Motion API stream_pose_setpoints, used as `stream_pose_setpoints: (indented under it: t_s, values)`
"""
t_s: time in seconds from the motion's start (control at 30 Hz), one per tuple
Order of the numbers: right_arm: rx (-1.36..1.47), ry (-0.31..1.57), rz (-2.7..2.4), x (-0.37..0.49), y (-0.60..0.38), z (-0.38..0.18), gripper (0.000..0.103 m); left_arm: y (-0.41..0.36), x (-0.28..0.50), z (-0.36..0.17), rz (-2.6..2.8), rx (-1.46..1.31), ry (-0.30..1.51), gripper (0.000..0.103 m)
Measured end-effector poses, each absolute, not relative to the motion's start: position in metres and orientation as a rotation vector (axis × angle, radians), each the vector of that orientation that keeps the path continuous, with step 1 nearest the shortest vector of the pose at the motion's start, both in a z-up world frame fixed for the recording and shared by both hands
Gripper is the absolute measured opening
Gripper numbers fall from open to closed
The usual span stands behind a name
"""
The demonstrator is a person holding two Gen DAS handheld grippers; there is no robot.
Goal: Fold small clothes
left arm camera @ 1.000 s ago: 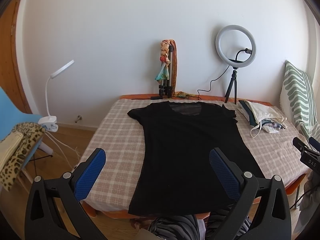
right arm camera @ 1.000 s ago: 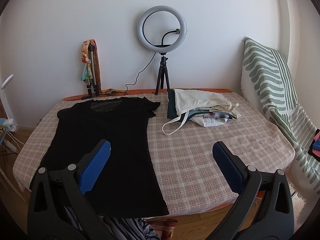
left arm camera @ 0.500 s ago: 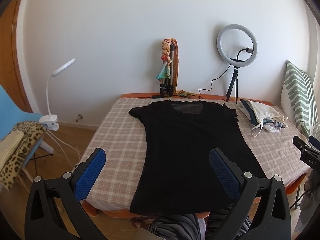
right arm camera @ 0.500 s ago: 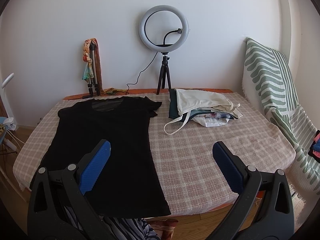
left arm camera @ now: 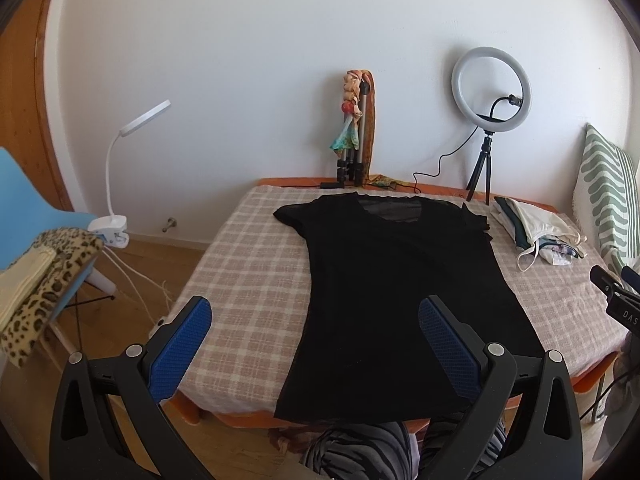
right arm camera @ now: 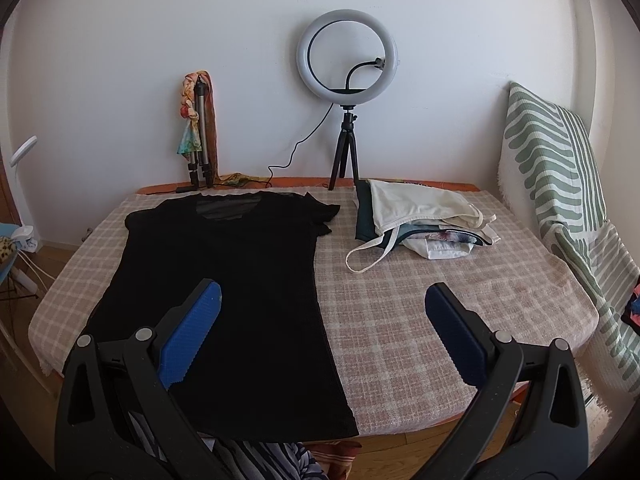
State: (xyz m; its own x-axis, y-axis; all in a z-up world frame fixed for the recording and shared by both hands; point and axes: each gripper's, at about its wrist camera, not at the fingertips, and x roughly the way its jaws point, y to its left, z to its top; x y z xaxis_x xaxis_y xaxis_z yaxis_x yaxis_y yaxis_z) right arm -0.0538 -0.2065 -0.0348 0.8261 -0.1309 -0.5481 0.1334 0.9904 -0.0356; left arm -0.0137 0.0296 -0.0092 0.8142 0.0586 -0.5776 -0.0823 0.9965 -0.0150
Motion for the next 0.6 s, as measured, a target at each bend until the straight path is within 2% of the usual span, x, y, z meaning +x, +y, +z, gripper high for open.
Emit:
stream_pose_setpoints:
  t_s: [0.43, 0.5, 0.6]
  values:
    - [-0.05, 0.557, 0.139, 0.008, -0.155, -0.008, 0.103, 0.085, -0.019, -0.082, 0.01, -0.328, 0.741, 0.1]
    - [-0.051, 0.558, 0.19, 0.026, -0.14, -0.005, 0.103, 0.091, -0.019, -0.096, 0.0, -0.351, 0.759, 0.09]
    - [-0.039, 0.578, 0.267, 0.056, -0.113, -0.004, 0.095, 0.098, -0.016, -0.116, -0.023, -0.382, 0.799, 0.084]
